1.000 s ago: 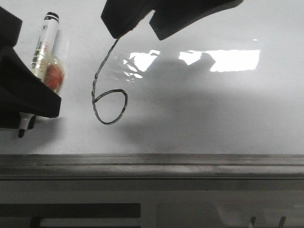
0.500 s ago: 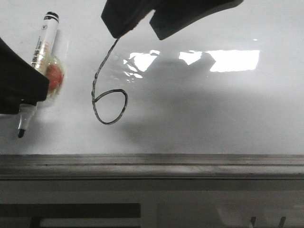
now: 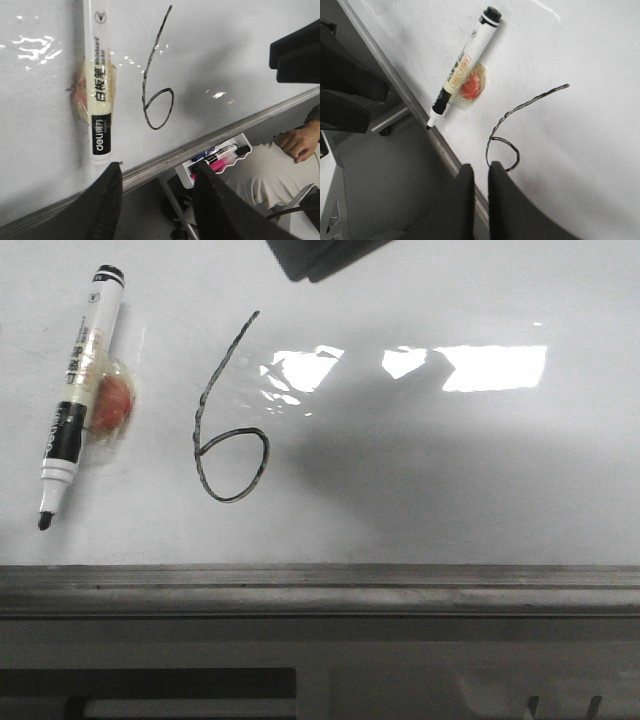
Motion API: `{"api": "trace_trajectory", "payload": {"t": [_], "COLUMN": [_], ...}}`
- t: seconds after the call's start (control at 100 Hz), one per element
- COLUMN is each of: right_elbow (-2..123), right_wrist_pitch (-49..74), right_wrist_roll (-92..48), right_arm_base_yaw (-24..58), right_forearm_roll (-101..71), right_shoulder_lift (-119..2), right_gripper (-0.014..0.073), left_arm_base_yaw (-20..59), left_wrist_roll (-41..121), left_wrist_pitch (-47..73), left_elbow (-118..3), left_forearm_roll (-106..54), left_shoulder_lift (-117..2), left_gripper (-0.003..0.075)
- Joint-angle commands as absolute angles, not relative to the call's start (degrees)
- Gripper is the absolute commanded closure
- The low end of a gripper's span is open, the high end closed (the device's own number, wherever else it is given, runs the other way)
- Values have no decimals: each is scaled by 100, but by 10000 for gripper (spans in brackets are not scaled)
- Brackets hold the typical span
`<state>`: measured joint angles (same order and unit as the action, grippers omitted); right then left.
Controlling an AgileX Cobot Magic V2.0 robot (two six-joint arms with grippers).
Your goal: Write number 6 on whiteboard
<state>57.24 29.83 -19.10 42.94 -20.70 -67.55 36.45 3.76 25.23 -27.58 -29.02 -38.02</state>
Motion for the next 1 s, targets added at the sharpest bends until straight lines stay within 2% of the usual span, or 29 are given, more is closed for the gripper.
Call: {"api": "trace_trajectory", "payload": {"t": [0.0,0.09,0.12,0.41,0.7,0.99], "right_elbow": [5835,5672,5593,4086,2061,814], "right_wrist_pitch": [2490,2231,2134,953,-531,-957], "right_wrist_roll": [-1969,-1969,-1969,-1969,-1969,-1969], "right_arm_base_yaw": [4258,4258,4258,4258,4258,4258], "right_forearm_roll": [-2044,-1964,-1924,-1876,-1784,-1784], "right_shoulder_lift": [-6419,-6161,-6030,-4515,-2387,-1191], "right_gripper": [663,663,663,663,663,663], "left_arm_base_yaw": [3621,3621,3621,3621,3621,3621], "left_wrist_roll": [373,373,373,533,574,574], "left_wrist_pitch": [2274,2252,2237,1549,1562,1562], "left_elbow": [-2922,-2922,-2922,-2556,-1706,-1542], "left_forearm_roll": [-2942,-2855,-2825,-2423,-2178,-2217], "left_shoulder_lift": [-3543,-3159,-3074,-1653,-175,78], "left_gripper": [534,708,742,741,741,741]}}
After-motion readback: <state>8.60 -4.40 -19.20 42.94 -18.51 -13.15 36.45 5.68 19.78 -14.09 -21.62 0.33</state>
